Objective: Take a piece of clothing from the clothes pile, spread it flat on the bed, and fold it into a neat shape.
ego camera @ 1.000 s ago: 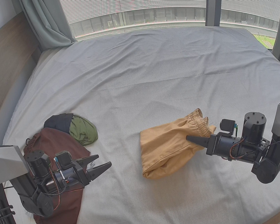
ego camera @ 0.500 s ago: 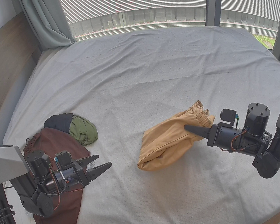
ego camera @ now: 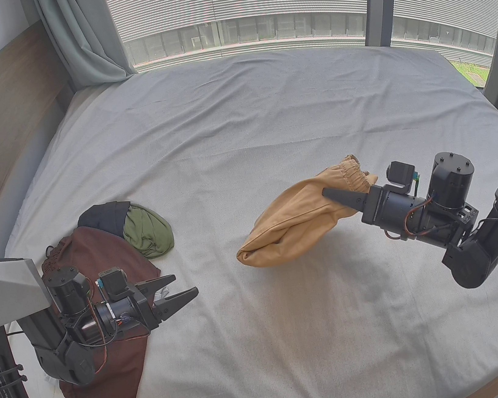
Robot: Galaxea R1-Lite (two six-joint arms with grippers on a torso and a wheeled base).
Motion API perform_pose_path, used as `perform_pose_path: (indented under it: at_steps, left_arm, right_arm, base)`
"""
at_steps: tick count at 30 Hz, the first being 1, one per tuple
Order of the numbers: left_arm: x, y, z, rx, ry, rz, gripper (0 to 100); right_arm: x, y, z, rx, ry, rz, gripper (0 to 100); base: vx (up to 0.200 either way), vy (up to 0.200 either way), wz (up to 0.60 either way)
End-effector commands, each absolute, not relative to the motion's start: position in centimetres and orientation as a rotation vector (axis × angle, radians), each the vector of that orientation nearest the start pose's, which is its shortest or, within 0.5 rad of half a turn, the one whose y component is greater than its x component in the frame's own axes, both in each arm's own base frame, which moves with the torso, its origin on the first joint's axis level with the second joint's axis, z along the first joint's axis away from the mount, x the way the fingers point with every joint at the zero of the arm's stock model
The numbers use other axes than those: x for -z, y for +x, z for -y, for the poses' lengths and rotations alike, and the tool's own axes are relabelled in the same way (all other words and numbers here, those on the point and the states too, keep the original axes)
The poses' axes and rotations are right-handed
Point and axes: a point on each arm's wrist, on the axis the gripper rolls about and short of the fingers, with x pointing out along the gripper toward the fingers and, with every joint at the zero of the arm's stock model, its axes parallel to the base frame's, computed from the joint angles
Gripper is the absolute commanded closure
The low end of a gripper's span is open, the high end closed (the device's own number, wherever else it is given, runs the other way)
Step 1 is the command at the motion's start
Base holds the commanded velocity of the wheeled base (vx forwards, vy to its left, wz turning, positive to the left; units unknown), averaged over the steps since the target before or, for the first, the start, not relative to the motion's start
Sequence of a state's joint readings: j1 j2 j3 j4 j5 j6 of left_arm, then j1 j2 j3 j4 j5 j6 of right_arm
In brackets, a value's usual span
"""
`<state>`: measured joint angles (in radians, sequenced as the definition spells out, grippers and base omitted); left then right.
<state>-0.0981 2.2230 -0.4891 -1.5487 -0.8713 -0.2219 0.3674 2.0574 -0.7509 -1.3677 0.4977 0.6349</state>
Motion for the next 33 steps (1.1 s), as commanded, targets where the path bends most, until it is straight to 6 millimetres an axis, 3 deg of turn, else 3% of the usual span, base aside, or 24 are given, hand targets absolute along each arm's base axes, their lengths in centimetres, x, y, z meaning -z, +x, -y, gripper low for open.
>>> perform_pose_path:
  at_steps: [1, 7, 11, 13, 21, 24, 28, 33]
  left_arm:
    - [-3.7, 31.8, 4.9, 0.944, -0.276, -0.284, 0]
    - [-3.7, 31.8, 4.9, 0.944, -0.275, -0.282, 0]
    - [-3.7, 31.8, 4.8, 0.943, -0.275, -0.281, 0]
    - [-3.7, 31.9, 4.8, 0.943, -0.275, -0.28, 0]
    - [-3.8, 31.9, 4.6, 0.935, -0.279, -0.278, 0]
    - [-3.8, 32.0, 4.5, 0.934, -0.28, -0.277, 0]
    - [-4.2, 32.0, 4.3, 0.929, -0.281, -0.267, 0]
    - [-4.6, 31.8, 4.3, 0.928, -0.298, -0.268, 0]
  right_arm:
    - [-13.9, 34.1, -14.3, -0.872, 0.604, -0.171, 100]
    - [-16.1, 35.8, -14.5, -0.884, 0.643, -0.125, 100]
    - [-16.5, 37.1, -14.7, -0.893, 0.649, -0.122, 100]
    - [-16.5, 38.8, -14.9, -0.896, 0.647, -0.118, 100]
    - [-13.8, 42.6, -15.7, -0.893, 0.65, -0.179, 100]
    - [-11.4, 44.2, -16.4, -0.881, 0.666, -0.227, 100]
    - [-9.8, 44.5, -16.7, -0.873, 0.672, -0.264, 100]
    - [-9.4, 44.7, -16.5, -0.866, 0.673, -0.27, 100]
  base:
    - [0.0, 0.0, 0.0]
    - [0.0, 0.0, 0.0]
    - [0.0, 0.0, 0.0]
    - [0.0, 0.0, 0.0]
    - [0.0, 0.0, 0.0]
    - [0.0, 0.0, 0.0]
    - [0.0, 0.0, 0.0]
    - [0.0, 0.0, 0.0]
